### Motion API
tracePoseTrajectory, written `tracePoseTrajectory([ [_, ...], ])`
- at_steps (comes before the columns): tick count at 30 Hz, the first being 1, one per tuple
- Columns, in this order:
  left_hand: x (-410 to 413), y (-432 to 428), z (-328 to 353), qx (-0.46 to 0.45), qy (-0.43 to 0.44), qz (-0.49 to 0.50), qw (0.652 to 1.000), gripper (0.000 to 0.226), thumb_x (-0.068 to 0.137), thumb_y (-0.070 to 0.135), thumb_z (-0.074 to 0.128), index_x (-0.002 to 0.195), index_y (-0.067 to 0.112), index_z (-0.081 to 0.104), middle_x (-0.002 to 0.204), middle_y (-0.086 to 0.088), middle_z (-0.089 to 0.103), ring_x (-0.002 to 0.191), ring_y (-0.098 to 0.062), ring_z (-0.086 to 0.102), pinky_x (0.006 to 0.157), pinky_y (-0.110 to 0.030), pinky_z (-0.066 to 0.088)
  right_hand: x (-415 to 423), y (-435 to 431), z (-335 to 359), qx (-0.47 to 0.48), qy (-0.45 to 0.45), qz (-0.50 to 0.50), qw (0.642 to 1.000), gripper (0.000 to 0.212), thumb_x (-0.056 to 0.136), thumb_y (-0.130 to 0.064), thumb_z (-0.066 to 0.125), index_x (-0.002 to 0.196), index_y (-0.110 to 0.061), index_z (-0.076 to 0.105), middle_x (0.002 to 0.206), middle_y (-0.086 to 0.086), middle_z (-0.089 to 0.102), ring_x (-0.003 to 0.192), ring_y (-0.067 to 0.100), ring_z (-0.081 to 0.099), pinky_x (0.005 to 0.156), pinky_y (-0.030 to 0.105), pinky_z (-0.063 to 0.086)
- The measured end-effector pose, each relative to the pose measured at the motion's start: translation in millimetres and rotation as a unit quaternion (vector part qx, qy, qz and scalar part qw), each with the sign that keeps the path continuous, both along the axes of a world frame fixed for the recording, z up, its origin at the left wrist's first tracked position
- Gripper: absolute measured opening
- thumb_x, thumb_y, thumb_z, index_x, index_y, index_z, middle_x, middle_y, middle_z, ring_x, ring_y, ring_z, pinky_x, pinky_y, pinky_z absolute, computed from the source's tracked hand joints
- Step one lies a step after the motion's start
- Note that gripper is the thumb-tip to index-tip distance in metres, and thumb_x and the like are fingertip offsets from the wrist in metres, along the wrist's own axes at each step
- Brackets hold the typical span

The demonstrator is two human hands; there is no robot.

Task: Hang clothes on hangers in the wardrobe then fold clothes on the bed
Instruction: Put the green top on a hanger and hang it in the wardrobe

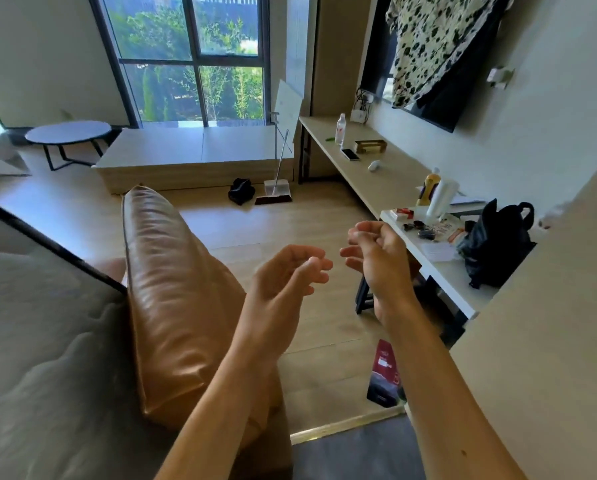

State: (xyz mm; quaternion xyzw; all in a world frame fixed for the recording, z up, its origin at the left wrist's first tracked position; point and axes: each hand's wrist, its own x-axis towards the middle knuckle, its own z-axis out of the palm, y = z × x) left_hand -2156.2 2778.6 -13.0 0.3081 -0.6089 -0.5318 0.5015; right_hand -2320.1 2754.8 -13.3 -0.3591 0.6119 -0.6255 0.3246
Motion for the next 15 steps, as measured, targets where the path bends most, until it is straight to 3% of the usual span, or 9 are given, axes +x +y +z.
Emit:
tracePoseTrajectory([
  [5, -18.5, -55.3, -4.8, -0.014, 0.032, -0.02, 0.999, 0.035, 0.084, 0.043, 0.06, 0.102, 0.014, 0.068, 0.098, -0.008, 0.074, 0.093, -0.026, 0.071, 0.079, -0.029, 0.056, -3.0, -54.4, -16.3, 0.026, -0.03, -0.025, 0.999, 0.011, 0.099, -0.023, 0.059, 0.109, -0.017, 0.06, 0.1, 0.005, 0.068, 0.091, 0.023, 0.071, 0.086, 0.038, 0.059],
  [10, -27.6, -106.6, -12.2, -0.002, 0.042, -0.02, 0.999, 0.038, 0.087, 0.042, 0.058, 0.105, 0.01, 0.067, 0.098, -0.009, 0.074, 0.091, -0.028, 0.071, 0.079, -0.031, 0.057, -9.7, -98.6, -25.3, 0.041, -0.033, -0.036, 0.998, 0.012, 0.1, -0.022, 0.058, 0.109, -0.015, 0.059, 0.102, 0.007, 0.068, 0.091, 0.022, 0.07, 0.079, 0.031, 0.058],
  [15, -36.1, -149.6, -20.2, 0.014, 0.066, -0.014, 0.998, 0.043, 0.086, 0.042, 0.06, 0.106, 0.004, 0.067, 0.097, -0.01, 0.074, 0.091, -0.026, 0.071, 0.077, -0.025, 0.055, -24.4, -143.5, -30.8, 0.044, -0.032, -0.036, 0.998, 0.008, 0.099, -0.022, 0.058, 0.105, -0.016, 0.06, 0.097, 0.006, 0.068, 0.09, 0.025, 0.07, 0.084, 0.037, 0.058],
])
